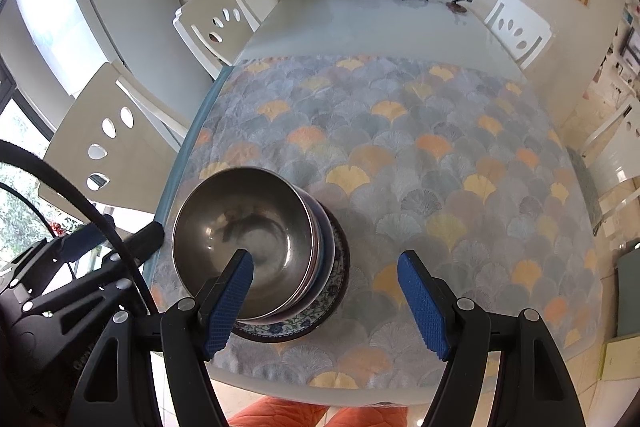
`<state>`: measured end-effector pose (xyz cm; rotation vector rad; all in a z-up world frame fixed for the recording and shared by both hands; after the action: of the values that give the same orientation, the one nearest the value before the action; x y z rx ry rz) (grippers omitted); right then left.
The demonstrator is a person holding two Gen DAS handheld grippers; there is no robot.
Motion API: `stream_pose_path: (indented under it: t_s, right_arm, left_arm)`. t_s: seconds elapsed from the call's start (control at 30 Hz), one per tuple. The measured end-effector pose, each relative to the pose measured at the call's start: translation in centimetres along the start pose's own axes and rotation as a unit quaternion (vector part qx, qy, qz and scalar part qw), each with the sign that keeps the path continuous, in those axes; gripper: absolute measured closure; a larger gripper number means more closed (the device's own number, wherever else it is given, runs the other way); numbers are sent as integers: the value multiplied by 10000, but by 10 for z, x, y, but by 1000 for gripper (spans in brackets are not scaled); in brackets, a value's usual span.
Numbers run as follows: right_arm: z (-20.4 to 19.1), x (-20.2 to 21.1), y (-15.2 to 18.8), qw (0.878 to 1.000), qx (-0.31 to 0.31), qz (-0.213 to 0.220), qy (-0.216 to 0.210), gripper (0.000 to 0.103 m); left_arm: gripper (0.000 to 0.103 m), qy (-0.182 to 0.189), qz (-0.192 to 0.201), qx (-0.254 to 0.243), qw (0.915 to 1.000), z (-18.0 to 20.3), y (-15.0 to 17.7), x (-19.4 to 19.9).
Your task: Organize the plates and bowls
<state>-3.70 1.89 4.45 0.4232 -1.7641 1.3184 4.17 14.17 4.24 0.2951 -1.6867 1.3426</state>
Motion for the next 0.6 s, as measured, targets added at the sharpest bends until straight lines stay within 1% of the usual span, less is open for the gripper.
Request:
stream_pose_path:
  t_s: [0.37, 0.47, 0.53, 0.6]
  right_arm:
    - [6, 3, -4, 9999, -85, 69, -1, 30]
    - [9, 1, -4, 9999, -120, 47, -6, 30]
    - [11, 0, -5, 9999, -146, 28, -8, 30]
    - [11, 1, -7, 9999, -129, 57, 27, 30]
  left_arm:
    - [51, -52, 49, -49, 10000, 5, -5, -3]
    - [51, 89, 52, 28, 9999, 5, -7, -3]
    - [50, 146, 78, 110, 9998, 3, -9, -2]
    - [45, 134, 110, 106, 9998, 3, -10, -2]
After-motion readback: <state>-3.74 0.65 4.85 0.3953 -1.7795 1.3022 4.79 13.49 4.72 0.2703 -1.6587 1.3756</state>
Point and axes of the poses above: each gripper's, at about its wrist camera, not at the fingertips, and x roughly against the way its jaws point, z to its right, y to its underside, the point moved 4 cm from there along -x, roughly the way its jaws point, and after that the axes turned 9 degrees about z, right-handed, at the moved point
